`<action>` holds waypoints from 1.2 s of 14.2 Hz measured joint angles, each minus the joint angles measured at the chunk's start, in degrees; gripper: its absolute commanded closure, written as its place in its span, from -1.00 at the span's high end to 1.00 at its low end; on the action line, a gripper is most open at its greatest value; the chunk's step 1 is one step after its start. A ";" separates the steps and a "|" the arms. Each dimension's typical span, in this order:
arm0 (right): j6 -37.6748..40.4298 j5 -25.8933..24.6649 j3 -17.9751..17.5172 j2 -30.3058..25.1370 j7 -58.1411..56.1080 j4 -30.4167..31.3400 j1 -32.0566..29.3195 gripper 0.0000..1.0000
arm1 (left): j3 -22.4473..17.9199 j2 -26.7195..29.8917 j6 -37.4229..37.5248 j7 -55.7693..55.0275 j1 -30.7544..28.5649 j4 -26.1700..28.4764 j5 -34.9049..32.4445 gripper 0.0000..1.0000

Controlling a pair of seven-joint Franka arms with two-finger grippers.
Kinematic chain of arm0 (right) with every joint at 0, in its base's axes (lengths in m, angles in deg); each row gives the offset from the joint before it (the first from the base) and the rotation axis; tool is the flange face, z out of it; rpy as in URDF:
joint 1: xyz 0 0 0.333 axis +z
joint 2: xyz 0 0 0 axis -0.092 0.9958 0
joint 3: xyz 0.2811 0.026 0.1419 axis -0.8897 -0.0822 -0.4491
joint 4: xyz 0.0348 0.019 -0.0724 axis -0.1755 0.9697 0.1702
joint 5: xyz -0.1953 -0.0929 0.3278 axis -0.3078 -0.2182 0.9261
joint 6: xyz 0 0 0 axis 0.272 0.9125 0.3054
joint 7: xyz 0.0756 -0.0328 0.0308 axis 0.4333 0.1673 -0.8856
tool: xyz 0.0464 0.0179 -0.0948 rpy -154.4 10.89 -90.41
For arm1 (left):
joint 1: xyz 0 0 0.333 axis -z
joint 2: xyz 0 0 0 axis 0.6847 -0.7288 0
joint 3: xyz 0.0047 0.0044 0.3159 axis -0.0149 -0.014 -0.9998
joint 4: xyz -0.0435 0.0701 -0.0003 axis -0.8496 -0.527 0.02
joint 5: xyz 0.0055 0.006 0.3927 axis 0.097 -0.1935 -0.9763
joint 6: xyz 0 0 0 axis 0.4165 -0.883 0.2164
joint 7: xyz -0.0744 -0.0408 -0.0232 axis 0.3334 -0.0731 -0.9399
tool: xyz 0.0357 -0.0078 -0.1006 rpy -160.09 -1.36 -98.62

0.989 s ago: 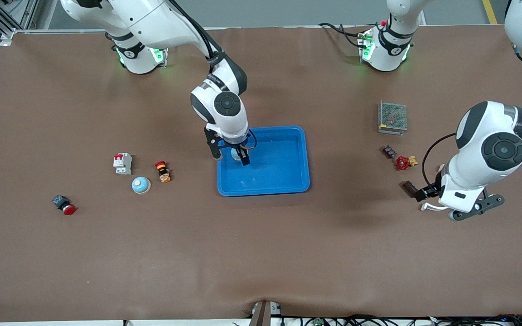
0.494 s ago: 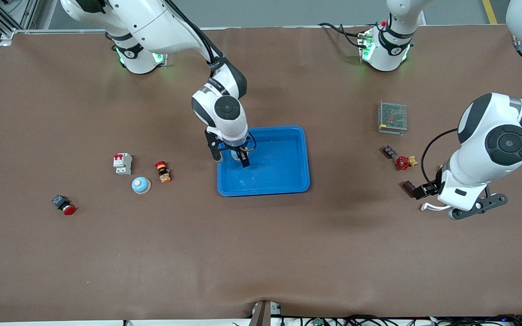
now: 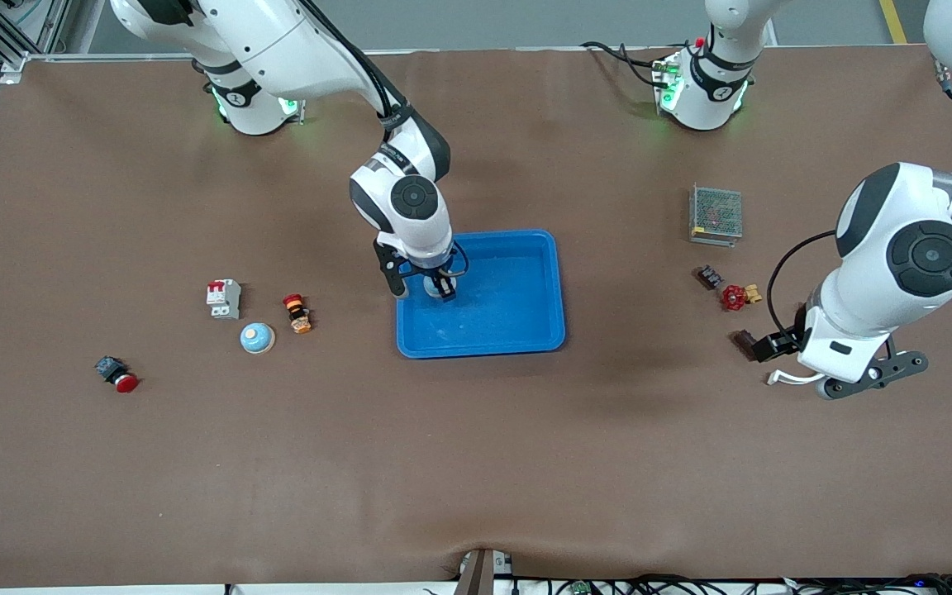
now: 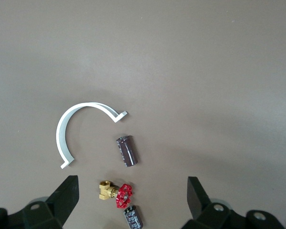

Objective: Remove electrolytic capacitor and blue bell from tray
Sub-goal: 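Lift the bell with the right gripper while the left gripper retracts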

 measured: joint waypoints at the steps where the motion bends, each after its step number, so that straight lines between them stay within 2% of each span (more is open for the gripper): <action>1: -0.06 0.00 -0.15 0.00 -1.33 -0.01 0.00 -1.00 | 0.31 0.02 0.03 0.00 0.00 -0.18 0.00 1.00; 6: 0.17 0.00 -1.67 -0.50 -2.33 -3.28 0.01 -1.00 | 0.64 1.72 0.35 0.02 0.48 -0.31 2.57 1.00; 8: 4.26 0.00 -1.59 -2.03 -2.75 -5.85 -0.32 -1.00 | -1.45 3.11 0.53 0.27 1.92 -0.38 5.38 1.00; 10: 13.66 0.03 -1.57 -3.89 -9.12 -9.60 -1.25 -1.00 | -8.59 5.93 0.53 2.52 7.23 -0.56 11.30 1.00; 13: 29.23 2.89 -1.39 -5.64 -26.78 -16.73 -3.70 -1.00 | -19.75 11.20 0.69 6.23 15.65 -0.57 19.89 1.00; 17: 36.46 3.66 -1.04 -8.75 -45.86 -19.59 -9.66 -1.00 | -28.38 18.89 1.60 9.56 22.46 0.94 24.06 1.00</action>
